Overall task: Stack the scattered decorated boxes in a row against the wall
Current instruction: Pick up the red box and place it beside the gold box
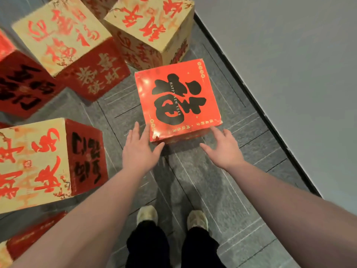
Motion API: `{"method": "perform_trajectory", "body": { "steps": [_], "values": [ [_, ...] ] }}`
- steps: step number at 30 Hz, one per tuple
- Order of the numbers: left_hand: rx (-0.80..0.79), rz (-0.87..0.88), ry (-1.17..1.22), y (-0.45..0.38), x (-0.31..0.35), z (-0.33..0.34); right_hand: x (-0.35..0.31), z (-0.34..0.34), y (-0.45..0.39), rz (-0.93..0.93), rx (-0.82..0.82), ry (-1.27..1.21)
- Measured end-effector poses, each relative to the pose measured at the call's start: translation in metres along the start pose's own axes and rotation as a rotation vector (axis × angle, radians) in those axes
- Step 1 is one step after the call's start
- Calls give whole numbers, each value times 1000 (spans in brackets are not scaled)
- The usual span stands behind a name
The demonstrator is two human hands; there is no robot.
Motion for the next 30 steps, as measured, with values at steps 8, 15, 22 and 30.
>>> {"method": "perform_trajectory", "body": {
  "steps": [8,15,22,30],
  "values": [
    [27,-11,-1,-75,-3,16,-14,15,-76,85,73,-22],
    [4,35,9,-129,-12,27,-41,22,-141,74,131,44],
    [57,-54,120,-158,-4,50,-37,18,-181,135,109,159],
    [63,-25,187,-177,-1,72,-25,34,-201,167,49,52]
  ]
}}
Point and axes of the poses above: each hand's wrist, its own y-axis away from the middle knuckle, its own z-axis out of the palm, x = y × z, the point moved 1 cm from there along -y, towards the middle knuckle, and after that the axes turned 5 degrees about x, right-handed, at the moved point
